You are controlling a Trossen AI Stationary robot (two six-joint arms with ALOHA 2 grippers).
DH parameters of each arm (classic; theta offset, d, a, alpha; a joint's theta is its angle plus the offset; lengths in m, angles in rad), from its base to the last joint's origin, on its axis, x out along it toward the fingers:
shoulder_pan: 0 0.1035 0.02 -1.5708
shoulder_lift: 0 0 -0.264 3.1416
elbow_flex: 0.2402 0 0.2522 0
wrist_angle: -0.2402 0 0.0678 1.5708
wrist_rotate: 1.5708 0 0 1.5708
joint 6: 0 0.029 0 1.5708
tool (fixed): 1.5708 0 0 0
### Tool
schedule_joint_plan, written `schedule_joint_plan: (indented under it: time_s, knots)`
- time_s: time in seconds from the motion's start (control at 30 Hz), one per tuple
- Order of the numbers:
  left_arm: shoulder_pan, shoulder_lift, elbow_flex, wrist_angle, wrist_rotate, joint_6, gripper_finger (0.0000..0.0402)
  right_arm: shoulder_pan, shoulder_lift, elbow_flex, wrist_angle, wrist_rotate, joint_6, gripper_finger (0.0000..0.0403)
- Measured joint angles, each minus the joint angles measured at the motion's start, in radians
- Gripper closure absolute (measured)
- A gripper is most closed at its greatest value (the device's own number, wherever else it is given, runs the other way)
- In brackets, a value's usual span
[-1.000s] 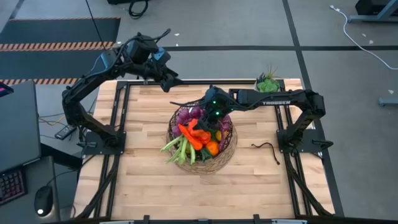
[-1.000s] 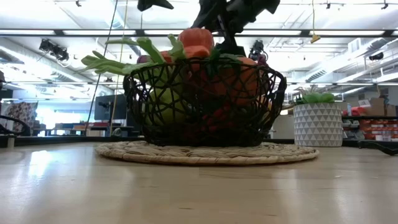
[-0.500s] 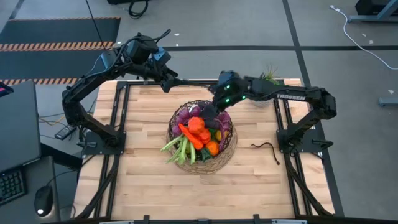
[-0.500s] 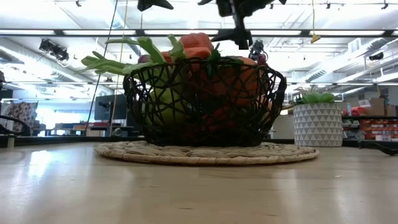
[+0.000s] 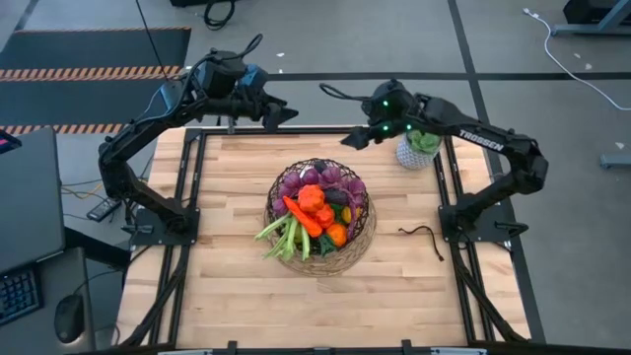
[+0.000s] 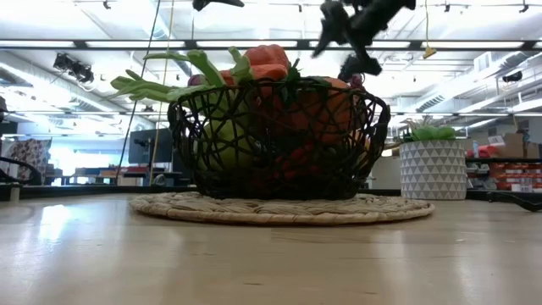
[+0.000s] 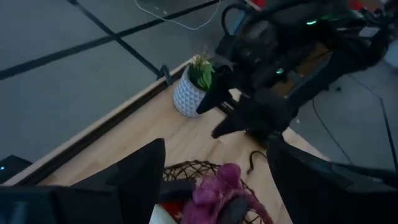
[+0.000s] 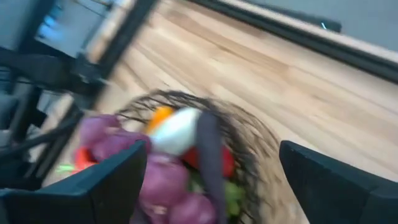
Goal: Build produce basket
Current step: Return to Home Position
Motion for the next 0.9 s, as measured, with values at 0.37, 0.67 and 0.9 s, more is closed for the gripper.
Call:
schedule_joint_plan:
  time_s: [0.37, 0.67, 0.9]
  knots:
    - [-0.043, 0.008, 0.0, -0.017, -0.009, -0.053, 0.0116, -0.137, 0.021, -0.001, -0.03, -0.185, -0.125, 0.0048]
    - [-0.122, 0.029, -0.001, 0.204, -0.011, -0.026, 0.0144, -0.147, -0.052, -0.002, -0.104, -0.3, -0.141, 0.0057]
    - [-0.159, 0.012, 0.0, 0.233, -0.031, 0.002, 0.0209, -0.147, -0.223, -0.002, -0.188, -0.094, -0.103, 0.0057]
